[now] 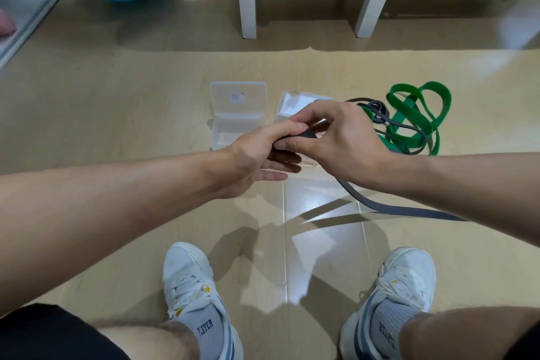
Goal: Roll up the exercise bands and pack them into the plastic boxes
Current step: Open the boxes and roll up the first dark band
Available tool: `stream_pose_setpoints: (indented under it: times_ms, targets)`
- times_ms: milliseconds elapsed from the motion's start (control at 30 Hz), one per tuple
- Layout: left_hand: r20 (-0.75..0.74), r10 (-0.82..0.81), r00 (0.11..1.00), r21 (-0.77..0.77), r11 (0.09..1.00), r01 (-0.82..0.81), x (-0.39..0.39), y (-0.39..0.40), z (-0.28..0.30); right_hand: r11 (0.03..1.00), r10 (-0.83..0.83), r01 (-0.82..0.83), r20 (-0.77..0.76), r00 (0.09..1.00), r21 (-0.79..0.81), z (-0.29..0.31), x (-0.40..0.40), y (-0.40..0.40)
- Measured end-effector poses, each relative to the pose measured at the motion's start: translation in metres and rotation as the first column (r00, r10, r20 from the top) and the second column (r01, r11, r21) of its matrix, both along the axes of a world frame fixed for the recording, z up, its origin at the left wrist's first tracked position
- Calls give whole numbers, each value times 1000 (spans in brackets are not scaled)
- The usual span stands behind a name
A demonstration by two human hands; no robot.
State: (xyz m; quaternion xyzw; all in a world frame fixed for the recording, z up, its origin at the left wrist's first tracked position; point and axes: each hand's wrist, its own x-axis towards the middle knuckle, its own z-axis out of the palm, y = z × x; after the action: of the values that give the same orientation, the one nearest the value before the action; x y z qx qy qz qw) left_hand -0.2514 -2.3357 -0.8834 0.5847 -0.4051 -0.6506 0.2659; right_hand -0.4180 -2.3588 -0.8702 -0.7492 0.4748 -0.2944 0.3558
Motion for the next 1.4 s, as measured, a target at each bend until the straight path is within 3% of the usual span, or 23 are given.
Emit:
stream_pose_setpoints:
  times_ms: [133,233,433,667,833,967,1033,1233,1400]
  targets:
    - [24,-9,1000,15,1000,9,1,2,-3,1000,2,-3,-42,999,-26,-2,1,2]
    - [25,-5,1000,12,1000,5,3,2,-4,997,48,-46,-33,998,56,-1,0,0]
    - [-148,23,989,29,999,-19,7,1,-4,995,49,-53,56,997,84,-1,-2,1]
    - [-255,47,966,60,998,-32,8,2,0,995,88,-87,-21,996,45,0,-5,-2]
    - [-183,-12,983,108,994,33,9,2,2,997,72,-73,-130,989,-2,-3,-8,-4]
    - [82,-84,993,89,993,77,6,2,3,996,75,-86,-246,966,-34,-9,-11,-4]
    - [116,-45,992,71,997,37,3,3,2,995,74,-89,-264,962,-45,-10,-11,-4]
    - [-25,99,995,58,994,-98,8,-1,1,996,82,-76,-103,991,53,-1,-7,-10]
    - [-37,89,995,148,986,-82,11,-1,3,987,-3,4,-9,1000,158,0,-6,-15]
